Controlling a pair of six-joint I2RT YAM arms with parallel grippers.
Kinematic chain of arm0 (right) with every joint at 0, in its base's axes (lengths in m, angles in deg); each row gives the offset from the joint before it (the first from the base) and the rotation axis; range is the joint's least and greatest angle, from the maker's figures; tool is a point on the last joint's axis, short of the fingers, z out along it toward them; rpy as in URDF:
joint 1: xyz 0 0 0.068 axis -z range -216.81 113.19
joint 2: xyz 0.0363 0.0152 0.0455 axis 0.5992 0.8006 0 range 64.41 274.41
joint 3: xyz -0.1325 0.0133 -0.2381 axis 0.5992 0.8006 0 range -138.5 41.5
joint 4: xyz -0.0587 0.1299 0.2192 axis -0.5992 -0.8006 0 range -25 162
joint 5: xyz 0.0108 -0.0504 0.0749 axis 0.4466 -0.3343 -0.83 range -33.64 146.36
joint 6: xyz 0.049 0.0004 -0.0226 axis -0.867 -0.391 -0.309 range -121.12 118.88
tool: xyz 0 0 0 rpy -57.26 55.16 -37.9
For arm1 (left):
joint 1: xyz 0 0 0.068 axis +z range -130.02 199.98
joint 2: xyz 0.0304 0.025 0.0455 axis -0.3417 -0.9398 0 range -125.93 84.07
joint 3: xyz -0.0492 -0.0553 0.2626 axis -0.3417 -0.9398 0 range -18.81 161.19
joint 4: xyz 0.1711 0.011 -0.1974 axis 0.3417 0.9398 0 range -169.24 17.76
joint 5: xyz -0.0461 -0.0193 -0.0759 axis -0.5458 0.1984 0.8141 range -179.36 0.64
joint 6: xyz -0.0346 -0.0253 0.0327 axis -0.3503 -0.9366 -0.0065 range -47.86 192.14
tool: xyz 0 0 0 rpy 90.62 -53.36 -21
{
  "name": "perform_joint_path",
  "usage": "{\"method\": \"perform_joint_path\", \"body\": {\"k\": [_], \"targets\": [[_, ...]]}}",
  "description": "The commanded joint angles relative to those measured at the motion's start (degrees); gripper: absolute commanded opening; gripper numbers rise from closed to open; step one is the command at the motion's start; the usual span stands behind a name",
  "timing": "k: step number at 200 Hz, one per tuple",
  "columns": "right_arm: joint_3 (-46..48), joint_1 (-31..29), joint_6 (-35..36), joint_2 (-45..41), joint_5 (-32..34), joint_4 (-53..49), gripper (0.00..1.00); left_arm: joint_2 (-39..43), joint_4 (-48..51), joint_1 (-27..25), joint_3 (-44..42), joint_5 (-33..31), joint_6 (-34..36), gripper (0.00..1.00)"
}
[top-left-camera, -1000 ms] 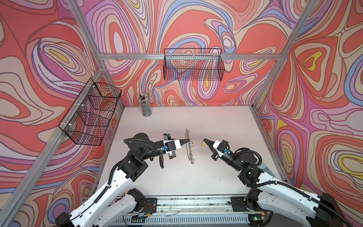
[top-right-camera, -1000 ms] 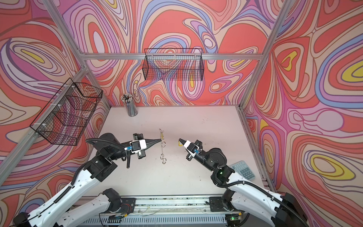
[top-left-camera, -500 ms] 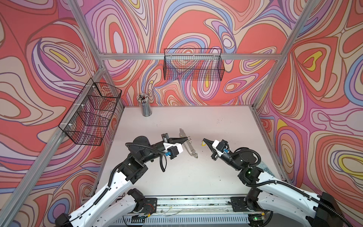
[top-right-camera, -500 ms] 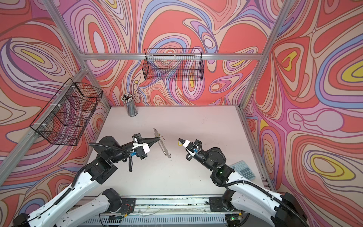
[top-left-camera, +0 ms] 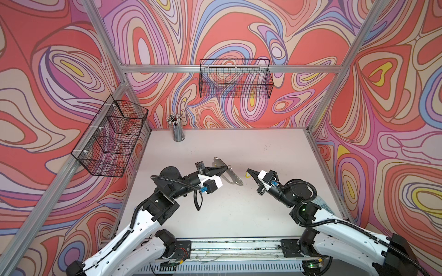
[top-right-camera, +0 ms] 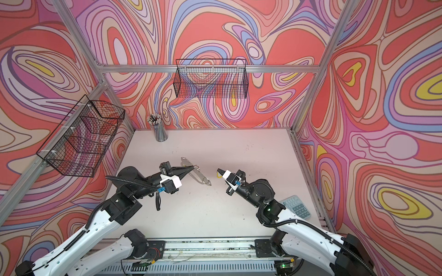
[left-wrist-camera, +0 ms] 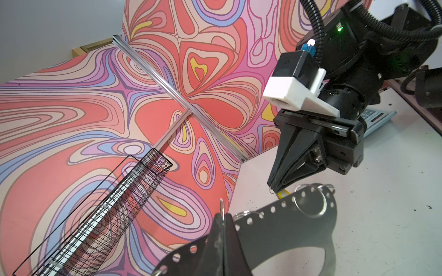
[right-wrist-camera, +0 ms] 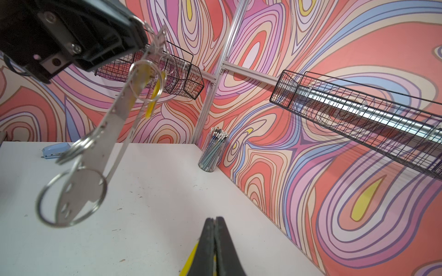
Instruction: Put the keys on the keyring
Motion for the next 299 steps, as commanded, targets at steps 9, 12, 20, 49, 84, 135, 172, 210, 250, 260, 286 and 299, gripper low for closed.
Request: {"method": "perform_joint_path", "body": {"k": [9, 12, 20, 49, 84, 135, 172, 210, 250, 260, 286, 299], "targets": [[-1.51, -0.26, 0.46, 0.0, -0.58, 0.01, 0.0, 0.87, -2.98, -0.58, -0.68, 0.06, 1.46, 0.0], [-1.43, -0.27, 0.45, 0.05, -0.61, -0.03, 0.0, 0.87, -3.06, -0.62, -0.68, 0.0, 1.55, 0.0], [-1.38, -0.28, 0.45, -0.03, -0.58, -0.08, 0.0, 0.87, -3.06, -0.66, -0.68, -0.12, 1.66, 0.0], [-1.2, -0.26, 0.46, -0.31, -0.54, -0.2, 0.0, 0.87, -3.07, -0.8, -0.69, -0.39, 1.81, 0.0], [-1.22, -0.21, 0.46, -0.46, -0.56, -0.17, 0.0, 0.6, -2.69, -0.89, -0.57, -0.4, 1.27, 0.0], [-1.33, -0.21, 0.42, -0.38, -0.7, 0.14, 0.0, 1.13, -3.72, -0.97, -1.93, -0.73, 1.22, 0.0], [-1.46, -0.27, 0.42, -0.2, -0.98, 0.33, 0.0, 0.96, -2.8, -0.97, -1.61, -0.73, 0.31, 0.0], [-2.85, -0.23, 0.46, -0.66, -4.39, 0.94, 0.0, -0.26, 1.74, -0.97, -0.77, -0.03, -5.94, 0.0], [-8.54, -0.18, -2.32, 0.94, -12.16, -1.76, 0.0, -0.16, 3.96, -0.97, -2.22, -0.63, -11.56, 0.0], [-10.34, -0.17, -2.48, 1.84, -14.51, -3.32, 0.0, 0.14, 4.23, -0.97, -2.67, -0.59, -12.14, 0.0], [-12.66, -0.15, -3.41, 4.37, -19.81, -2.83, 0.0, 0.88, 6.32, -0.97, -3.01, -0.95, -12.24, 0.0], [-13.1, -0.13, -3.11, 5.47, -20.91, -2.39, 0.0, 1.43, 5.66, -0.97, -3.76, -1.27, -12.13, 0.0]]}}
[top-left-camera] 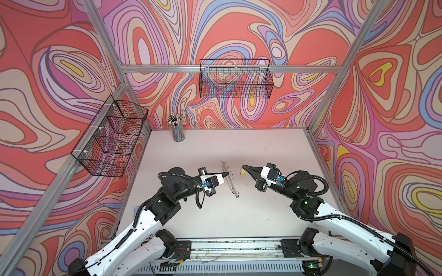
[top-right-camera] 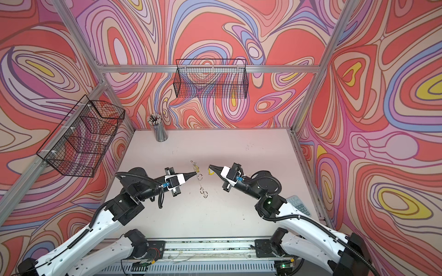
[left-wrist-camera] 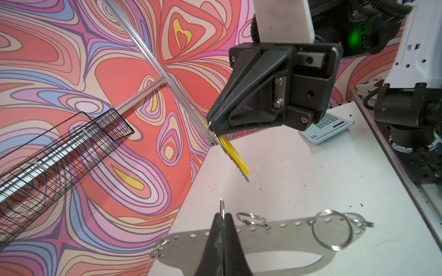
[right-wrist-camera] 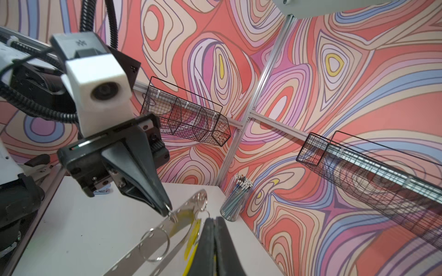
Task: Put the keys on the keyring
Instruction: 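Bring the right gripper to the plate and pinch the key's split ring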
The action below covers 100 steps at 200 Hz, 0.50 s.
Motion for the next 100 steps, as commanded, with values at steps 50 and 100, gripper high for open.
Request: {"method": "perform_joint_path", "body": {"k": [50, 100], "targets": [[-1.45, -0.09, 1.9, 3.31, -8.53, -2.05, 0.0, 2.41, -0.54, -0.28, -2.34, -0.17, -1.35, 0.0], [-1.53, -0.14, 5.69, 3.16, -9.73, -6.36, 0.0, 1.99, -0.97, -0.26, -2.34, 0.58, -1.91, 0.0]]}}
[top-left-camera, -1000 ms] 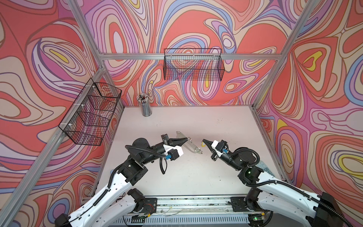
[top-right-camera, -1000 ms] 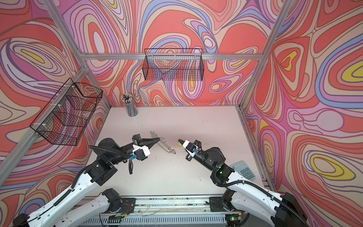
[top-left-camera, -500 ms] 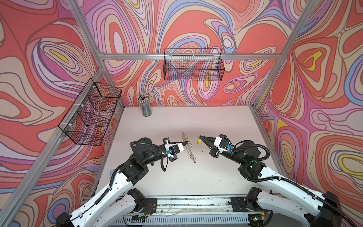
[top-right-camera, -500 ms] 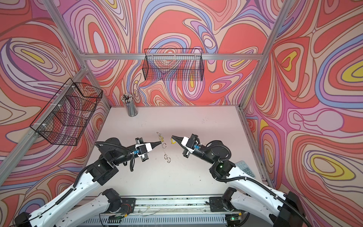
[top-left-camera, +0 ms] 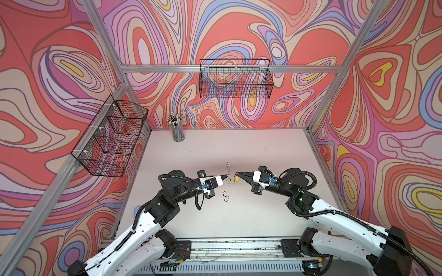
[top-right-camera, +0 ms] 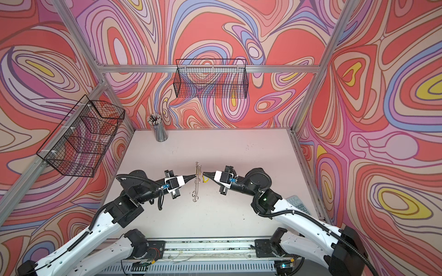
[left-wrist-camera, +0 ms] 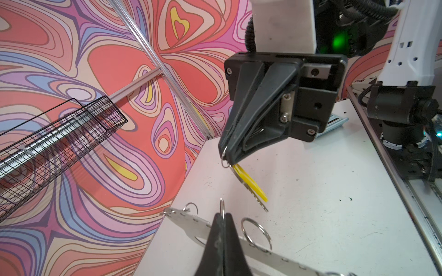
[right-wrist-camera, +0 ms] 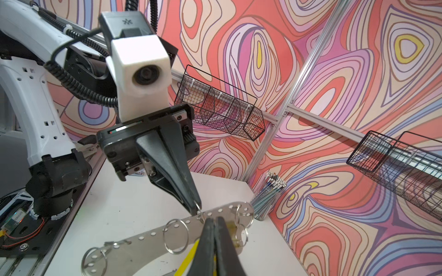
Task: Put the keys on the keyring
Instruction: 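Bring the right gripper to the plate and pinch the key's split ring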
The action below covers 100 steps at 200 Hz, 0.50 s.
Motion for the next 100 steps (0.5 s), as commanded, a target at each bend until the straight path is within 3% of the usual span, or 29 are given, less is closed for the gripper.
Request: {"method": "perform_joint_path", "body": {"k": [1, 100], "targets": [[-1.22, -0.11, 2.92, -0.17, -1.69, -2.88, 0.0, 0.35, -1.28, -0.27, -0.15, 0.89, -0.79, 0.0], [-2.1, -0.24, 3.9, 2.09, -3.01, -1.9, 0.0, -0.35, -0.75, -0.28, 0.2, 2.76, -1.18, 0.0]]}}
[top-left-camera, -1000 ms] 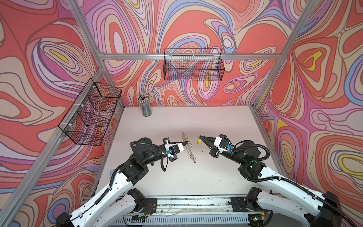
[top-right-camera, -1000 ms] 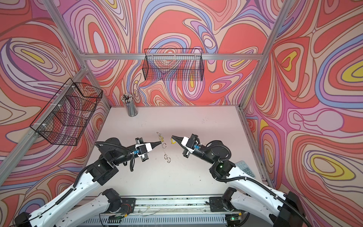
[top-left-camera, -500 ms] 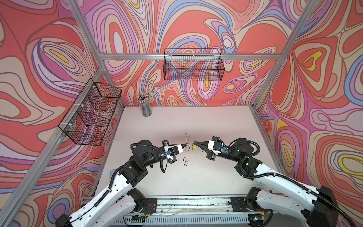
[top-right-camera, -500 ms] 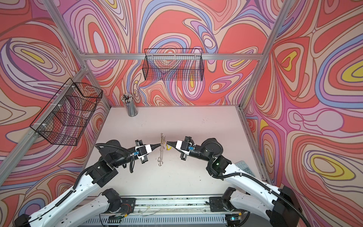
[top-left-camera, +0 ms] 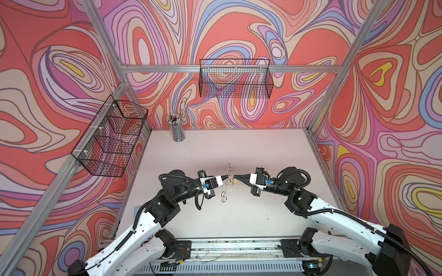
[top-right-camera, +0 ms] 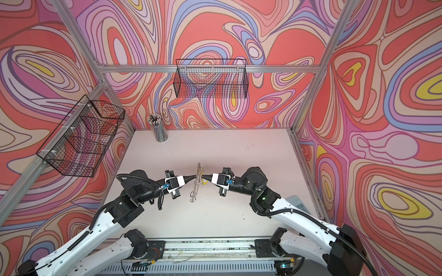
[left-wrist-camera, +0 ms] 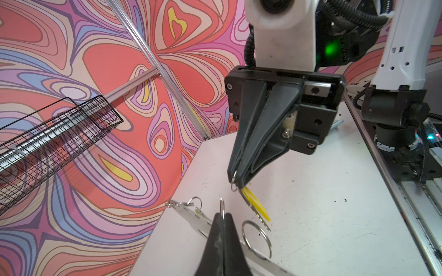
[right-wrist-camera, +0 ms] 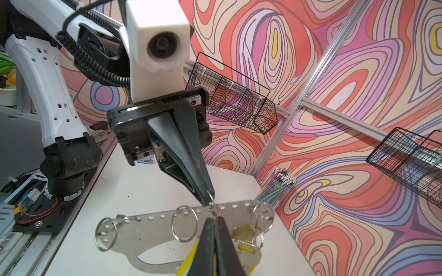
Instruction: Put the keys on the keyring
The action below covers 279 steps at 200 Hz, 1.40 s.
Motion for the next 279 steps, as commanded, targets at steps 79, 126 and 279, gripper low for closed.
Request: {"method": "perform_joint_path", "body": {"k": [79, 126, 279], "targets": [[-1.6, -0.24, 1.1, 0.87, -1.53, 1.12, 0.0, -0.53, -0.15, -0.28, 0.45, 2.31, -0.55, 0.0], [-1.49, -0.26, 1.16, 0.81, -1.24, 1.21, 0.0, -0.89, 0.47, -0.27, 0.79, 2.81, -0.53, 0.0], [-1.77, -0.27, 2.47, 1.25, -1.95, -0.69, 0.0, -1.15, 0.65, -0.28, 1.25, 3.7, -1.16, 0.0]]}}
